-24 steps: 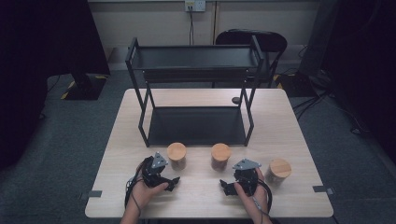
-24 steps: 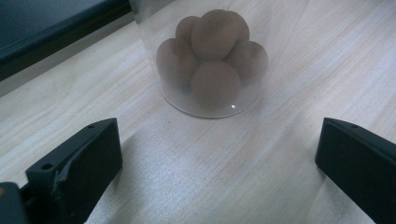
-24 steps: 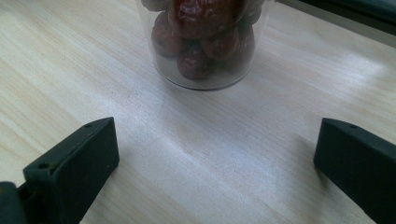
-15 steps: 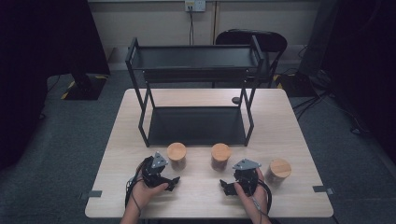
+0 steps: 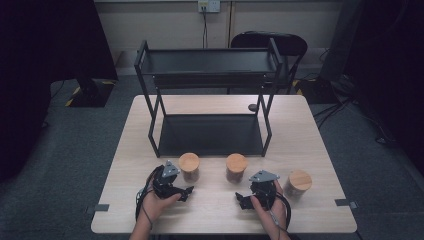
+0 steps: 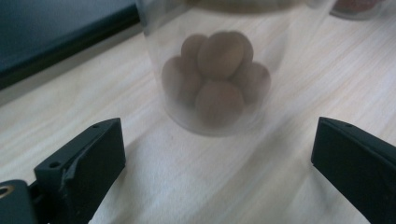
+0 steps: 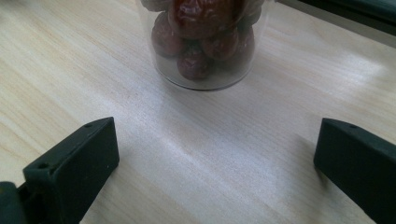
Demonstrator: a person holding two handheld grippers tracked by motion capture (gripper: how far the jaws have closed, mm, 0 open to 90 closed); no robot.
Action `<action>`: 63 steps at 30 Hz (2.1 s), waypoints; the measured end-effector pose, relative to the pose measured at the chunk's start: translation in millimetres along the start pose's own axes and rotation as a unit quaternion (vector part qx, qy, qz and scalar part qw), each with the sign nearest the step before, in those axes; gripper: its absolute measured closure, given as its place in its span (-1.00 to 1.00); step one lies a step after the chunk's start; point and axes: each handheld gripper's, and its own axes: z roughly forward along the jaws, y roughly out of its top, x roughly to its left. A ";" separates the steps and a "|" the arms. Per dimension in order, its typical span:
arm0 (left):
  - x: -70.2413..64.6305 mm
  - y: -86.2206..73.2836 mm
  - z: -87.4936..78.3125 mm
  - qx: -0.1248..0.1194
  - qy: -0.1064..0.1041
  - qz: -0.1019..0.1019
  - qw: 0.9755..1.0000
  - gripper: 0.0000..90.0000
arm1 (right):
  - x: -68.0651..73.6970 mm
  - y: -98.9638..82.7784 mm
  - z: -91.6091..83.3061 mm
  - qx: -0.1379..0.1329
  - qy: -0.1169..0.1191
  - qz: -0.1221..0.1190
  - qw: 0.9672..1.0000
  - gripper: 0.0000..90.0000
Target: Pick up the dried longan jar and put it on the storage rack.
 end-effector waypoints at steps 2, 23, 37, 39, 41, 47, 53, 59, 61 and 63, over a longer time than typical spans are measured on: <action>0.5 2.0 1.3 -0.003 -0.004 -0.006 1.000 -0.94 | 0.0 0.0 0.0 0.000 0.000 0.000 1.000 -1.00; 4.6 18.9 14.0 -0.025 -0.008 0.005 1.000 -0.88 | 0.0 0.0 0.0 0.000 0.000 0.000 1.000 -1.00; 2.5 25.8 18.8 -0.056 -0.001 0.002 0.998 -0.66 | 0.0 -0.1 0.0 0.000 0.000 0.000 1.000 -1.00; 1.5 26.4 19.2 -0.059 -0.004 0.007 0.998 -0.61 | 0.0 -0.1 0.0 0.000 0.000 0.000 1.000 -1.00; 1.4 26.6 19.1 -0.062 -0.005 0.008 0.998 -0.55 | 0.0 -0.1 0.0 0.000 0.000 0.000 1.000 -1.00; 1.4 27.1 18.7 -0.068 -0.006 0.011 0.998 -0.45 | 0.0 -0.1 0.0 0.000 0.000 0.000 1.000 -1.00; 0.9 28.2 18.3 -0.065 -0.004 0.015 0.998 -0.43 | 0.0 -0.1 0.0 0.000 0.000 0.000 1.000 -1.00; 0.3 29.6 18.1 -0.060 -0.001 0.015 0.998 -0.43 | 0.0 -0.1 0.0 0.000 0.000 0.000 1.000 -1.00; 0.3 29.6 18.0 -0.060 0.000 0.013 0.998 -0.43 | 0.0 -0.1 0.0 0.000 0.000 0.000 1.000 -1.00; 1.7 29.4 17.2 -0.060 0.002 0.012 0.998 -0.43 | 0.0 -0.1 0.0 0.000 0.000 0.000 1.000 -1.00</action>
